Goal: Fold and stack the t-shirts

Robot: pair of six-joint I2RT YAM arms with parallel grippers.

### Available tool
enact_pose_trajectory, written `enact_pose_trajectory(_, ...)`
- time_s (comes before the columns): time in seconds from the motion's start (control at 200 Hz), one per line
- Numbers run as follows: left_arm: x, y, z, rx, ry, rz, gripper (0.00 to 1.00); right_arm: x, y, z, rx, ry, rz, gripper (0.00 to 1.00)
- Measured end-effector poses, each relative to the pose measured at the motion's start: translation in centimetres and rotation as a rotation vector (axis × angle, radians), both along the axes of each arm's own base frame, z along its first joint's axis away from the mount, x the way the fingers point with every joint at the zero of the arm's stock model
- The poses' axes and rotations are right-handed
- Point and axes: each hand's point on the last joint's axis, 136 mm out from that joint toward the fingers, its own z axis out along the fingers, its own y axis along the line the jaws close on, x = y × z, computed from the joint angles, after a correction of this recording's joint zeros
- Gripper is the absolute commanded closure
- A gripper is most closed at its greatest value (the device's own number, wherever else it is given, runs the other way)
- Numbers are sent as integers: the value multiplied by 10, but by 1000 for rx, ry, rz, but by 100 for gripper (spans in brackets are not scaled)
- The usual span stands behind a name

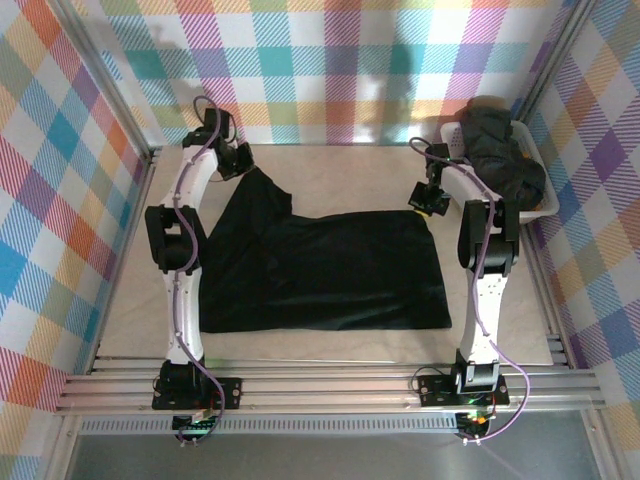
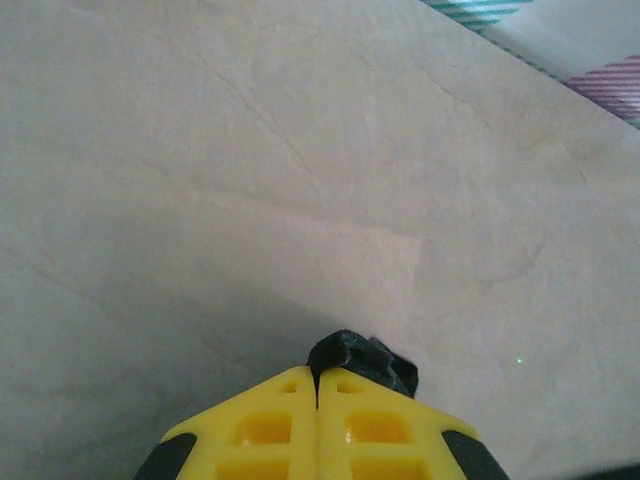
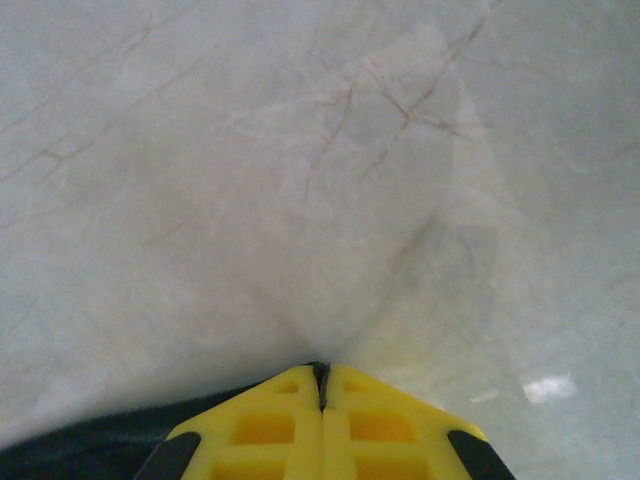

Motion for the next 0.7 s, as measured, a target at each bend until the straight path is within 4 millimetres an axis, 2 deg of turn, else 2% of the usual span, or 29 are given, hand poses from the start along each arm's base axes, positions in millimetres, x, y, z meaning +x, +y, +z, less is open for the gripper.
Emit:
enact_pose_trajectory(0.21,-68,4,30,1,28,6,100,-16,3,34,19,-77,31,100)
enact_pose_trajectory(0.405,-143,15,61,21,-12,40,100,-46,3,54,34,-117,46,100)
enact_pose_trajectory(0.7,-272,50,54,93,-19,220,100,-119,-7,49,23,-75,3,100)
